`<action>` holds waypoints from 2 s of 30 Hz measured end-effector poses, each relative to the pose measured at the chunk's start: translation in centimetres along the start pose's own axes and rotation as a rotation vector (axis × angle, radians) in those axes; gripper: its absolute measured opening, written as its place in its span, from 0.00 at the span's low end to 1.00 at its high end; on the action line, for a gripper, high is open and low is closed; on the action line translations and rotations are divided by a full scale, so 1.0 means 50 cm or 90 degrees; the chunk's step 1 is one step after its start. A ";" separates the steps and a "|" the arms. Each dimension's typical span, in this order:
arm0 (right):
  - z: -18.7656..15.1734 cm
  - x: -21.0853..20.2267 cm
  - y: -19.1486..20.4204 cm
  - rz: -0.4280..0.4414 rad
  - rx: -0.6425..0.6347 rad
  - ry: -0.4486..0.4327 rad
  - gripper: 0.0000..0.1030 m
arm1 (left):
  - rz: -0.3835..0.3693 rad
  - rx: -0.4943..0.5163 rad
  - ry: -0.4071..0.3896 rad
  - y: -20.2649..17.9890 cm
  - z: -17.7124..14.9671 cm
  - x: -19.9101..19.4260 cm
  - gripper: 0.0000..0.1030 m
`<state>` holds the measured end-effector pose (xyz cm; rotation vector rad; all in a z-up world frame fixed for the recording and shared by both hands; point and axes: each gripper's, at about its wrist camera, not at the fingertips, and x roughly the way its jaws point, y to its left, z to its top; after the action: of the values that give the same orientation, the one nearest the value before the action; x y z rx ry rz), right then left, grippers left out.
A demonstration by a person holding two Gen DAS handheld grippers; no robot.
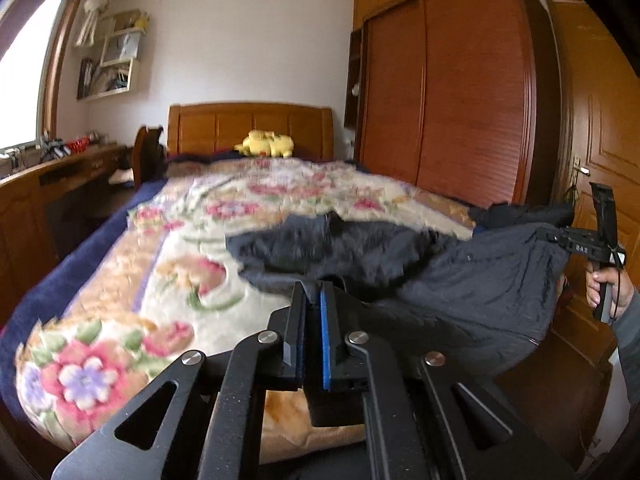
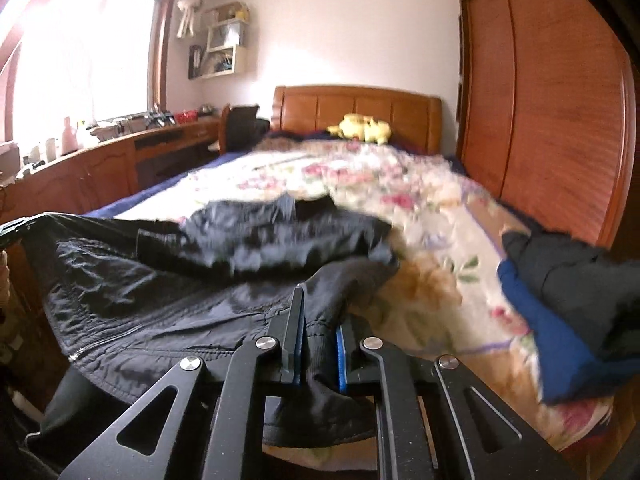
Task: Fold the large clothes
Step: 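Lift the hem with both grippers and fold it toward the collar, then lower the hem onto the collar and open both grippers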
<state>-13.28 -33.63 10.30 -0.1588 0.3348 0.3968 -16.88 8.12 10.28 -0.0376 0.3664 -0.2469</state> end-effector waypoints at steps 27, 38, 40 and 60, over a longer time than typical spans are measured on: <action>0.162 -0.223 -0.031 -0.034 -0.046 -0.164 0.11 | 0.024 0.036 -0.170 0.004 0.207 -0.137 0.06; 0.130 0.164 -0.067 -0.056 -0.036 0.026 0.11 | 0.083 -0.033 -0.007 0.132 0.139 0.209 0.06; 0.120 0.219 -0.064 -0.054 -0.037 0.049 0.11 | 0.088 -0.038 0.019 0.143 0.124 0.257 0.06; 0.170 0.631 -0.083 -0.105 -0.074 0.201 0.13 | 0.126 -0.020 0.159 0.227 0.065 0.579 0.06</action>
<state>18.26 -24.48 7.54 -0.3630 0.6061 0.2267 13.10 11.97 2.24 -0.0004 0.6189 -0.0497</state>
